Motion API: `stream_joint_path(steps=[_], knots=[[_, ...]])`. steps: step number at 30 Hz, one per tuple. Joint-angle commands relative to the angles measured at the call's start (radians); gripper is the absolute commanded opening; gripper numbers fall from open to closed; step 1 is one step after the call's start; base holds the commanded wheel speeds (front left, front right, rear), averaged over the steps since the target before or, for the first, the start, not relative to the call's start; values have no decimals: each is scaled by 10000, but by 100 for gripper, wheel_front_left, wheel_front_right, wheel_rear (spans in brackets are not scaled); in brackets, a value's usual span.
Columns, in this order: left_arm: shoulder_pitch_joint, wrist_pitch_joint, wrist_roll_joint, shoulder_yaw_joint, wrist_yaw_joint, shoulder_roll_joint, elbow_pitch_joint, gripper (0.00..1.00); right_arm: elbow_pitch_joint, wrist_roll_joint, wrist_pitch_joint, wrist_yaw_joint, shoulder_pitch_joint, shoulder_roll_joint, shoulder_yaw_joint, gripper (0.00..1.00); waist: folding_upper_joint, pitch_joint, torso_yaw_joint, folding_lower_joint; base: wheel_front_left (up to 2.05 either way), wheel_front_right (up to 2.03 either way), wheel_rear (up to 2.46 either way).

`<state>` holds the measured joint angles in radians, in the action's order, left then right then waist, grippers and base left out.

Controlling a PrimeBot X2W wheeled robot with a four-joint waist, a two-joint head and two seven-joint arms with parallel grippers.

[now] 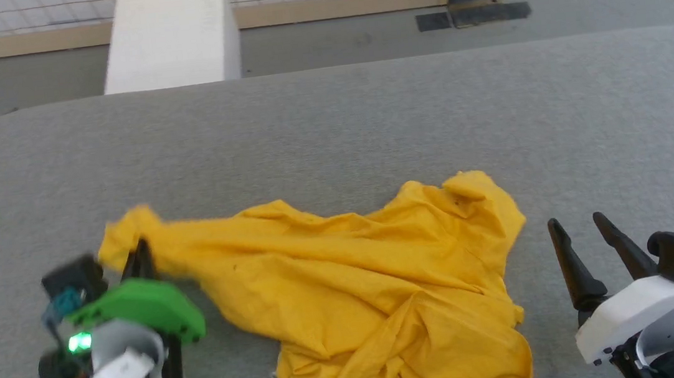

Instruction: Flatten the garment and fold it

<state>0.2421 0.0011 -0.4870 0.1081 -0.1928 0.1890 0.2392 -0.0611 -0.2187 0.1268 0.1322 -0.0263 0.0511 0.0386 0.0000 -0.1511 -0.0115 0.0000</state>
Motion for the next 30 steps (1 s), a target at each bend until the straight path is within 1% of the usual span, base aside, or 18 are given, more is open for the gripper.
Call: stream_joint_path(steps=[1, 3, 5, 6, 7, 8, 10, 12, 14, 18, 20, 25, 30], knots=[[-517, 60, -184, -145, -177, 71, -64, 0, -43, 60, 96, -15, -18, -8, 96, 100, 0, 212, -595, 0, 0, 0, 0], [-1131, 253, -203, -267, -451, 149, 10, 0, -13, 35, 247, -15, -49, -8, 270, 100, 0, 236, -767, 0, 0, 0, 0], [-1708, 589, -344, -364, -744, 71, 110, 0, 51, 5, 450, -15, -93, -8, 488, 100, 0, 266, -953, 0, 0, 0, 0], [-1921, 782, -400, -358, -827, 42, 167, 31, 86, -7, 537, -15, -108, -8, 591, 100, 0, 274, -1025, 0, 0, 0, 0], [-2140, 1001, -480, -335, -878, 7, 234, 75, 128, -2, 651, -15, -126, -8, 711, 100, 0, 285, -1118, 0, 0, 0, 0], [-2276, 1117, -550, -335, -903, -27, 267, 100, 149, 10, 736, -15, -132, -8, 757, 100, 0, 293, -1177, 0, 0, 0, 0], [-2431, 1009, -734, -395, -817, -156, 180, 100, 179, -7, 865, -15, -138, -8, 851, 100, 0, 322, -1317, 0, 0, 0, 0], [-2500, 577, -846, -480, -666, -284, 50, 100, 213, 12, 958, -15, -137, -9, 933, 100, 0, 367, -1449, 0, 0, 0, 0], [-2510, -66, -807, -522, -473, -346, -80, 100, 258, 45, 1046, -15, -112, -9, 991, 100, 0, 414, -1555, 0, 0, 0, 0], [-2362, -1892, -374, -534, -67, -356, -457, 100, 309, 183, 1171, -15, 54, -9, 1000, 100, 0, 493, -1733, 0, 0, 0, 0], [-2296, -2297, -114, -518, 69, -293, -536, 100, 331, 210, 1224, -15, 136, -9, 1008, 100, 0, 506, -1780, 0, 0, 0, 0], [-2171, -2604, 451, -610, 349, -369, -1070, 100, 752, 598, 1374, -15, 670, -9, 1097, 100, 0, 426, -1799, 0, 0, 0, 0], [-2063, -2623, 1035, -845, 653, -695, -1744, 100, 2060, 932, 1955, -15, 1620, -9, 1367, 100, 0, 138, -1854, 0, 0, 0, 0]])
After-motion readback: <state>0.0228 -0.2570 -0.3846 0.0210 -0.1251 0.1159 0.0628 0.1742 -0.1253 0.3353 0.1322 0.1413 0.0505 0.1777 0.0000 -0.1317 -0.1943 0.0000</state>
